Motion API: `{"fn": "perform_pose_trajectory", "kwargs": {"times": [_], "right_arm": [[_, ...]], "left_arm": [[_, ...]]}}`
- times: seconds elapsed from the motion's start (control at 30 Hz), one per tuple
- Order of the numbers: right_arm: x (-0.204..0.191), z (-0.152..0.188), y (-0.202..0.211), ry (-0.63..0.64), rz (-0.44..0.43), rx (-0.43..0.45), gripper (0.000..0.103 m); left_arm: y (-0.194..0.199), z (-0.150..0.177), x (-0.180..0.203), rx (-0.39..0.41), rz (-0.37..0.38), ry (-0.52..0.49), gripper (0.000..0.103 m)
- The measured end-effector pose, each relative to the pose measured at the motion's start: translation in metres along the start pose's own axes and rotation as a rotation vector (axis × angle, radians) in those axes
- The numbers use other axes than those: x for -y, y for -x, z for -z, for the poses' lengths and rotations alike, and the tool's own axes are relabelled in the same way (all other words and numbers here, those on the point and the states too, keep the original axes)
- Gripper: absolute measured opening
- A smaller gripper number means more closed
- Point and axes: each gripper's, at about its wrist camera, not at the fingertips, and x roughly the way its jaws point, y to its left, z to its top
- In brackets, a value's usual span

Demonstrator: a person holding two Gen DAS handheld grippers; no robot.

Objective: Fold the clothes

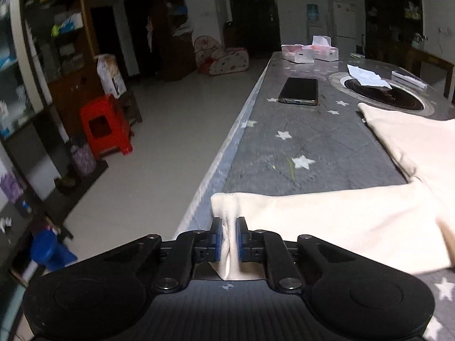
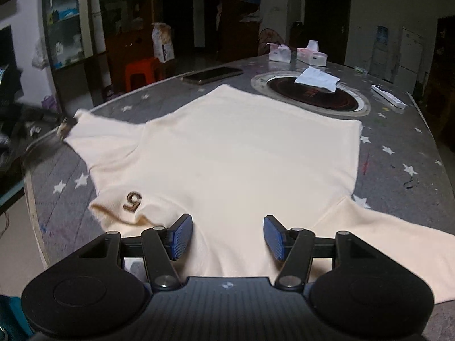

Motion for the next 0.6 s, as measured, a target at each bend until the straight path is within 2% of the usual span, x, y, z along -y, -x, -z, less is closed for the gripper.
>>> {"fn": "perform_pose_trajectory", "kwargs": {"times": [0.27, 0.37, 0.43, 0.53, 0.6], "right_arm": [[-0.002, 0.006, 0.002, -0.007, 0.010, -0.005, 0.061], [-0.001, 0.003, 0.004, -0.012, 0.005, -0.008, 0.061], [-0.001, 0.001, 0.007, -0.010, 0.004, 0.001, 0.061], [-0.002, -0.008, 0.013, -0.009, 0.002, 0.030, 0.061], [-0.003, -0.013, 0.012, 0.000, 0.001, 0.040, 0.061]], "left_arm": [[-0.028, -0.011, 0.009, 0.020, -0.083, -0.143, 0.012], [-0.025, -0.015, 0.007, 0.011, -0.088, -0.125, 0.021], [-0.018, -0.020, 0.007, 0.024, -0.092, -0.102, 0.021], [-0.001, -0.029, 0.014, 0.061, -0.039, -0.059, 0.021], [0.012, -0.034, 0.024, 0.068, 0.080, -0.014, 0.021]]}}
